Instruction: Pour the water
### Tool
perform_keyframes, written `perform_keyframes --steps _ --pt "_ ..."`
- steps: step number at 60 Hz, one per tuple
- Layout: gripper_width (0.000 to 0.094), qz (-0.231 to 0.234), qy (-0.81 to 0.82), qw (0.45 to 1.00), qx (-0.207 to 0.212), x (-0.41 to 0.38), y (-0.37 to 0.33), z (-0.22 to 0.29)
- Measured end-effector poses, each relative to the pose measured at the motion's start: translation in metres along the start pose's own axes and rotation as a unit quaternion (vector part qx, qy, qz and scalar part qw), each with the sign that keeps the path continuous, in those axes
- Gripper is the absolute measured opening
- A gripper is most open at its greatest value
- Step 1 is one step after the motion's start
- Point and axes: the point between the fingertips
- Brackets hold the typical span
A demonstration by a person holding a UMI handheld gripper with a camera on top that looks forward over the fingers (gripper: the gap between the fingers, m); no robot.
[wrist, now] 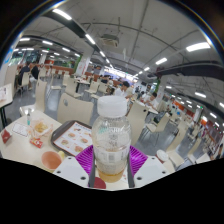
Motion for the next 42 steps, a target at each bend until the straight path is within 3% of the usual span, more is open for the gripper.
perform_keyframes --steps 12,28,33,42 --pt "0.0442 0.071 0.105 0.992 -0.024 -0.016 0.038 -0.055" --pt "0.0451 0.108 0.147 0.981 -0.062 -0.041 0.064 -0.124" --pt "0.0454 0.107 0.139 0.984 -0.033 -0.043 0.059 -0.126" --pt "0.0497 0.102 0.141 0.984 -0.027 -0.042 0.057 -0.124"
Point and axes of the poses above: the point between the fingertips, and its own axes, seen from behind it with the camera up: x to the right, z up, y forward, the way the camera looks, and after that the axes turned 7 degrees about -x, right-handed
